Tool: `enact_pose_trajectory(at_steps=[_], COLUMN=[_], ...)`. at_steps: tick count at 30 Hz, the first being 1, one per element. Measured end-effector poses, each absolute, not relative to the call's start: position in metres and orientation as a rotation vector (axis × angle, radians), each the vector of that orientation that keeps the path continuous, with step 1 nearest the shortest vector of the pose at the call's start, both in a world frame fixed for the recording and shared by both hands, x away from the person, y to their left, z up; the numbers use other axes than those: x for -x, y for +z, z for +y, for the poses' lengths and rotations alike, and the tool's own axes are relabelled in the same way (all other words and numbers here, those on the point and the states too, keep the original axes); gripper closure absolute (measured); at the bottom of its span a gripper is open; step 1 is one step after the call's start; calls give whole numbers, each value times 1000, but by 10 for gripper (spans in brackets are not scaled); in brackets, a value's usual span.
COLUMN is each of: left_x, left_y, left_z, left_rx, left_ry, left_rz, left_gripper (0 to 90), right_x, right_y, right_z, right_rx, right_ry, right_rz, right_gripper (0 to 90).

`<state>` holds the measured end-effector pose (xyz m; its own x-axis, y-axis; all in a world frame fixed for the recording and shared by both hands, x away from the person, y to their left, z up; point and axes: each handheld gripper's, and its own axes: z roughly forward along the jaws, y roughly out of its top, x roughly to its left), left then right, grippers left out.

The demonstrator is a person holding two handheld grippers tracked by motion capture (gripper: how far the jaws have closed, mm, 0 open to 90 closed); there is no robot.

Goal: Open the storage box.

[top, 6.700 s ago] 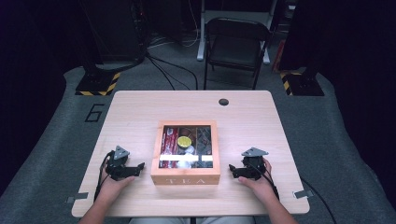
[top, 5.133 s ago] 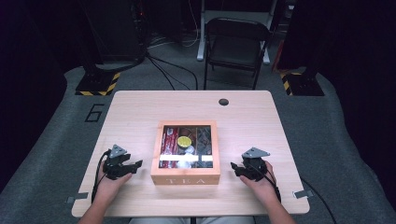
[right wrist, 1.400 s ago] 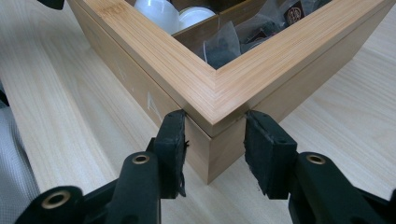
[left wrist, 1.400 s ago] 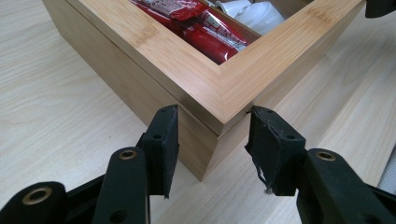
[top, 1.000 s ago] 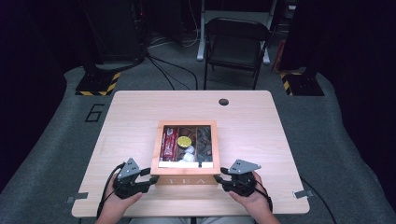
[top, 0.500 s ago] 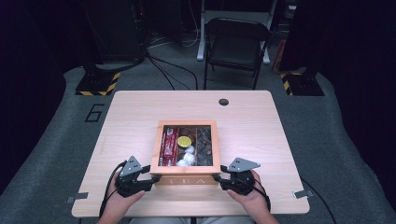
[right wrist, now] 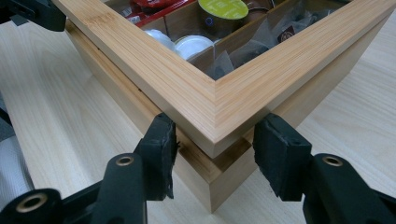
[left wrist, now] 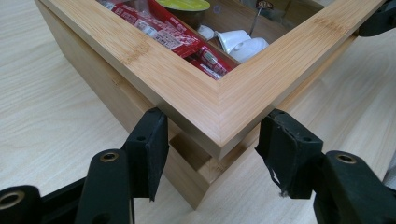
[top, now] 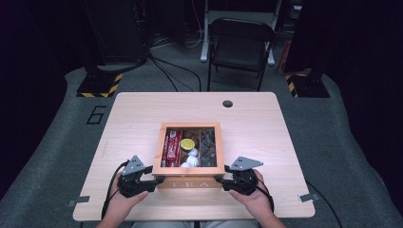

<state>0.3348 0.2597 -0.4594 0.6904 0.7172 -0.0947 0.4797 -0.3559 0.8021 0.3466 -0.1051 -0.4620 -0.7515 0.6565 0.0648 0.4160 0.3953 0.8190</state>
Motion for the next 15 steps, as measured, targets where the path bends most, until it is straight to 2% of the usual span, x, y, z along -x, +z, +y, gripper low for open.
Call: enact_pose_trajectory(at_steps=[15], left_x=[-341], left_y=[-439], left_z=[263], left_rx=[-1986], left_ry=[277], left_rz=[950], left_gripper=[434], right_x=[-354], right_y=[-440], right_z=[-106], right_rx=[-979], right_ry=[1274], right_rz=[2418], right_gripper=[494])
